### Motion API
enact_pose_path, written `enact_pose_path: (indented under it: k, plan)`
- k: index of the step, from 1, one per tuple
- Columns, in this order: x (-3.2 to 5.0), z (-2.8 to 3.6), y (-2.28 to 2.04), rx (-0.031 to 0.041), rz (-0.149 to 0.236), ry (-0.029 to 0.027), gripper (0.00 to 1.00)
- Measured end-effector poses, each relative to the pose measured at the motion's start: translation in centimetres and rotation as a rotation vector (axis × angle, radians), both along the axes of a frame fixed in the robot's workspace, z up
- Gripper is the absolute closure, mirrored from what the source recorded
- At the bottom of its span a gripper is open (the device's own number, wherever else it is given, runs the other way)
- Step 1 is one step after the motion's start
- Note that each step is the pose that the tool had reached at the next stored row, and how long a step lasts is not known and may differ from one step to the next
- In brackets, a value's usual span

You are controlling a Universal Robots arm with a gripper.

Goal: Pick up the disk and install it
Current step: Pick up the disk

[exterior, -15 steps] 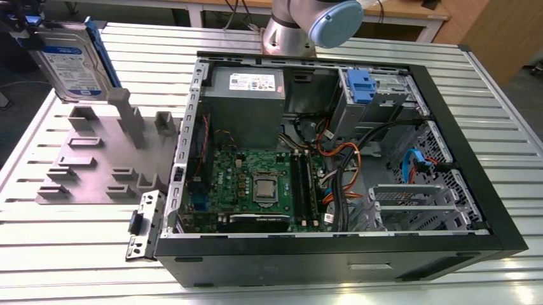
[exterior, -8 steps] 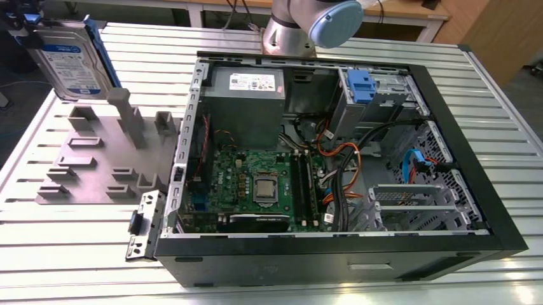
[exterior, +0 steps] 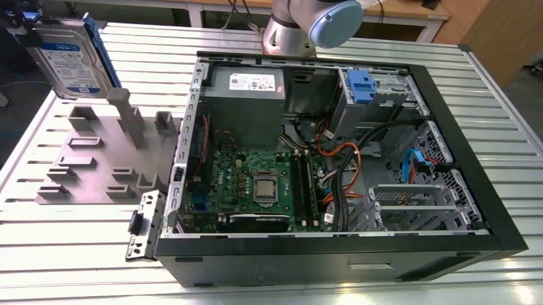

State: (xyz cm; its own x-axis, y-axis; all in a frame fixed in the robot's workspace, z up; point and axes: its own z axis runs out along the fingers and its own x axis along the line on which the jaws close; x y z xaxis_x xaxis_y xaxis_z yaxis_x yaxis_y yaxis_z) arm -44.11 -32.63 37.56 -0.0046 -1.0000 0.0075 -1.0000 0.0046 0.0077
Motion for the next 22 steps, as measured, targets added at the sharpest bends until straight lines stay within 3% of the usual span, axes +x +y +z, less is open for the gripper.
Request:
enact_pose_path:
  k: [22]
  plan:
    - [0.0, 0.96, 0.0, 0.0, 0.0, 0.0, 0.64]
